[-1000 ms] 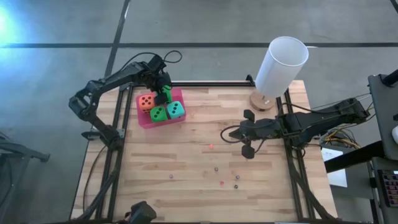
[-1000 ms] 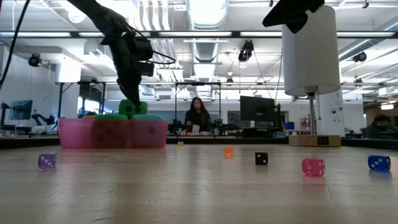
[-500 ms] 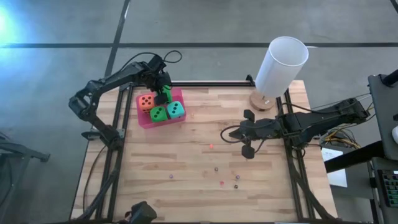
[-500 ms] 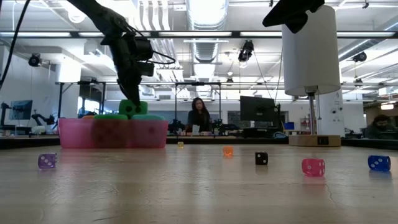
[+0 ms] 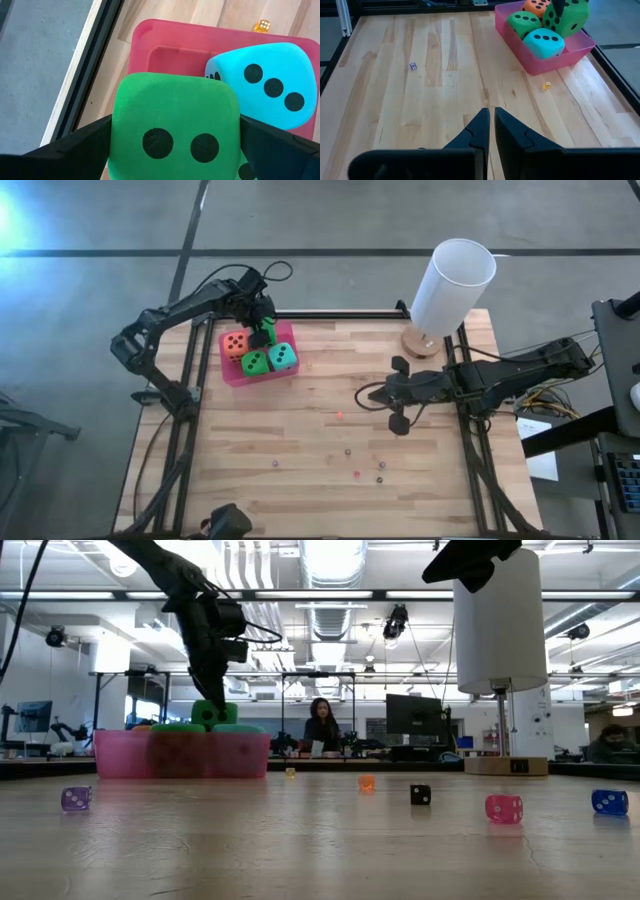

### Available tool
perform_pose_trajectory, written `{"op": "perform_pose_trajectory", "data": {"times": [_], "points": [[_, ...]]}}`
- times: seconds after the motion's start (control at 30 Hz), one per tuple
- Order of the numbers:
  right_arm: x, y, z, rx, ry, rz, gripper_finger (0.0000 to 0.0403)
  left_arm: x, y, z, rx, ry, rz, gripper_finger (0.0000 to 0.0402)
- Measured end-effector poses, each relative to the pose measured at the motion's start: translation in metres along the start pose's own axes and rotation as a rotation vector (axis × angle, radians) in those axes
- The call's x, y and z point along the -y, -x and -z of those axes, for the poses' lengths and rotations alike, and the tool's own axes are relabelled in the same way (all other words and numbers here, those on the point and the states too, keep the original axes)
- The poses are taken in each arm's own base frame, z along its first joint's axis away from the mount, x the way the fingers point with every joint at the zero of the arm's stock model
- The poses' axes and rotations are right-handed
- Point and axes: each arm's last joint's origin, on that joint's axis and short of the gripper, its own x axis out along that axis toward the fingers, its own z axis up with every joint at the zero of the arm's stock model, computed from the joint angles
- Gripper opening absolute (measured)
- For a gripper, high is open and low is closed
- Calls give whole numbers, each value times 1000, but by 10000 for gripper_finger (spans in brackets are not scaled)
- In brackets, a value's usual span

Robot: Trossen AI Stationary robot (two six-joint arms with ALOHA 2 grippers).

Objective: Pick & Place Dice
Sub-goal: Put the big green dice into the red bin

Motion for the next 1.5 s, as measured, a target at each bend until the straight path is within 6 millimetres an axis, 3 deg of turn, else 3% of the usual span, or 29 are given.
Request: {"op": "perform_pose_trajectory", "data": {"times": [0.17,0.4,0.9,1.1,1.5], "points": [[1,0,-8,81,-28,14,27,0,0,0,0,0,0,392],[27,-14,-25,227,-90,219,27,0,0,0,0,0,0,399],[92,-117,-38,421,-60,115,27,0,0,0,-3,0,7,399],[116,-161,-40,361,-110,124,27,1,0,1,-6,0,14,395],[151,-239,-87,337,-29,24,27,3,0,0,24,-3,73,396]]}}
